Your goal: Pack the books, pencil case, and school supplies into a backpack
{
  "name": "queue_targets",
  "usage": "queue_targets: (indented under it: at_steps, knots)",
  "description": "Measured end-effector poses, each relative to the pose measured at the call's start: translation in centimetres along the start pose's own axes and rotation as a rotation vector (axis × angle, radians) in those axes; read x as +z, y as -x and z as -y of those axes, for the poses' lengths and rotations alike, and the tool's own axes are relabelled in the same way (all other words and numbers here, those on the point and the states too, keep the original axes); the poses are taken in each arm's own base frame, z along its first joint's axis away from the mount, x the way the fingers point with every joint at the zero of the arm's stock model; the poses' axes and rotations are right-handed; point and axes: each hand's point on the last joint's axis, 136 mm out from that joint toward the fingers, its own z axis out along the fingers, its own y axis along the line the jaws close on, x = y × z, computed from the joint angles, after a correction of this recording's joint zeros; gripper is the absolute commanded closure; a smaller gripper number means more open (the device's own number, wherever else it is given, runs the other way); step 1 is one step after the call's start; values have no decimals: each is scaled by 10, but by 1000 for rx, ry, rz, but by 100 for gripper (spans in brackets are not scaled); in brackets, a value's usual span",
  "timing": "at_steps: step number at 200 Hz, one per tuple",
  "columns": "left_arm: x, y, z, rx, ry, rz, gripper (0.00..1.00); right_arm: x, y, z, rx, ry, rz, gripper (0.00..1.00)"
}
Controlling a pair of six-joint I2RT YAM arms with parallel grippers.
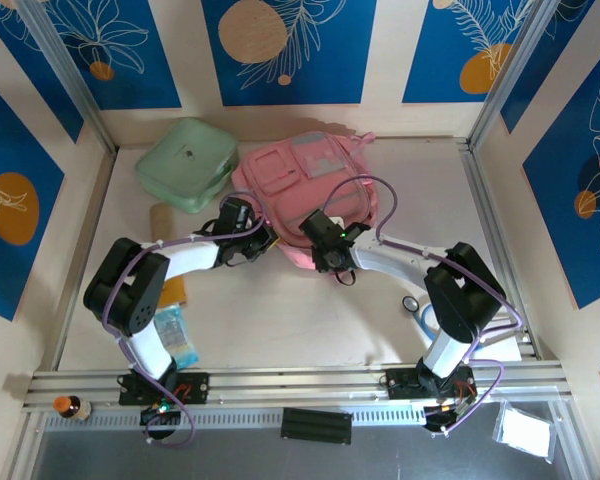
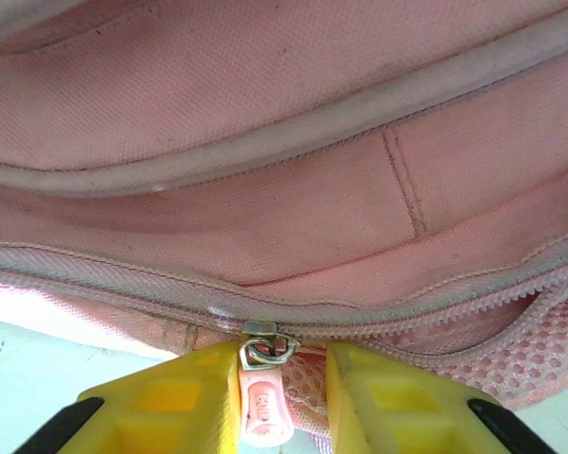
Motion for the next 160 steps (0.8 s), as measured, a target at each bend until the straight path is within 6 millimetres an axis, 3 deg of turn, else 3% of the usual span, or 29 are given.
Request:
queue_targets:
  at_steps: [37, 63, 92, 128, 160]
  knots:
    - [-1, 1, 0, 0, 7, -1, 100, 2, 2, -4, -49, 13, 4, 82]
    - [-1, 3, -2, -1, 12, 1, 100, 1, 3, -3, -53, 19, 17, 85]
    - [-1, 3, -3, 16, 15, -3, 100, -4, 1, 7, -20, 45, 48, 83]
    - [-3, 11, -7, 24, 22, 4, 100, -2, -1, 41, 77, 61, 33, 75]
    - [-2, 14, -9, 20, 28, 6, 100, -1, -1, 37, 39, 100, 17, 73]
